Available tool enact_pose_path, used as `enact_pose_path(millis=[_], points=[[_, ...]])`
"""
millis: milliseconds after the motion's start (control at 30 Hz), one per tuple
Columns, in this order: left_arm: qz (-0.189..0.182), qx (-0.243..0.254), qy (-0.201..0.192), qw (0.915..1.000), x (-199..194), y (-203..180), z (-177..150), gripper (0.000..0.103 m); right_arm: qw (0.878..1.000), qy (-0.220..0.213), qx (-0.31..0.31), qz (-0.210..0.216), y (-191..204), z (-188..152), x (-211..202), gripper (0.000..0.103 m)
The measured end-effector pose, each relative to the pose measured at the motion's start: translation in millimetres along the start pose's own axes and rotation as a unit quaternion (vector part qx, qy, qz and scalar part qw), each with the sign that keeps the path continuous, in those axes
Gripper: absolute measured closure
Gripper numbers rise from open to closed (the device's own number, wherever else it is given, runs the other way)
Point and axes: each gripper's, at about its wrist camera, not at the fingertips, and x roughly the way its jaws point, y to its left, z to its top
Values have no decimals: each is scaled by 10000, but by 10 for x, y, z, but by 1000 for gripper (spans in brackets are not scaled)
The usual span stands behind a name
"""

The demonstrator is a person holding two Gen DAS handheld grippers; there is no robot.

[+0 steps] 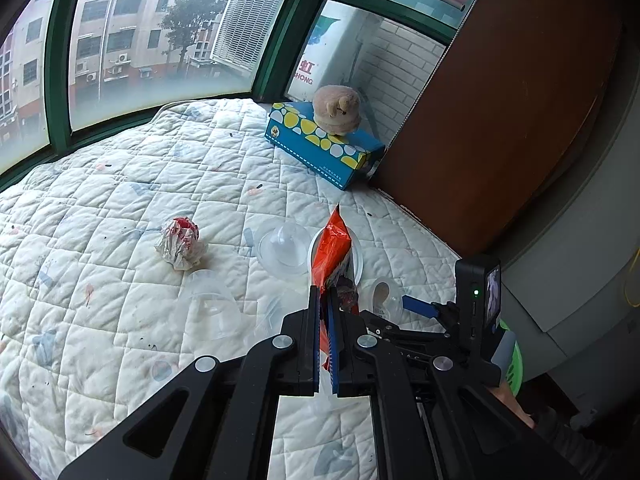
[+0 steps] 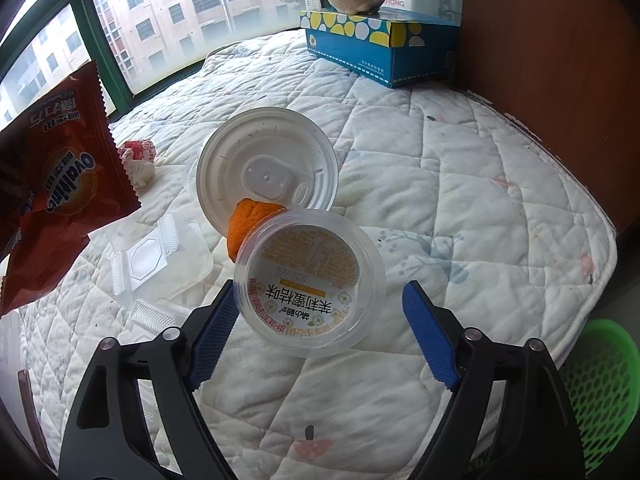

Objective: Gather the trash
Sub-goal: 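Reach the right tool to the yogurt cup and grasp its rim, then drop the yogurt cup from the right tool into the basket while the left tool drops the packet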

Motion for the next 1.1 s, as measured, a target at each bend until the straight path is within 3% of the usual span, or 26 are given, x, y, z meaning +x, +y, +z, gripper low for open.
enact_pose_path(millis=[67,633,1100], points=[[-13,21,8,10000,-1,-25,-10,99,10000,-50,-23,14,20,-15,-59,33],[-173,276,-19,9995,-58,-415,-68,99,9989,-454,114,-87,-33,-317,-641,34],[-599,762,307,9948,172,-1137,-235,99,9939,-623,711,-562,-664,-808,-1130,34]])
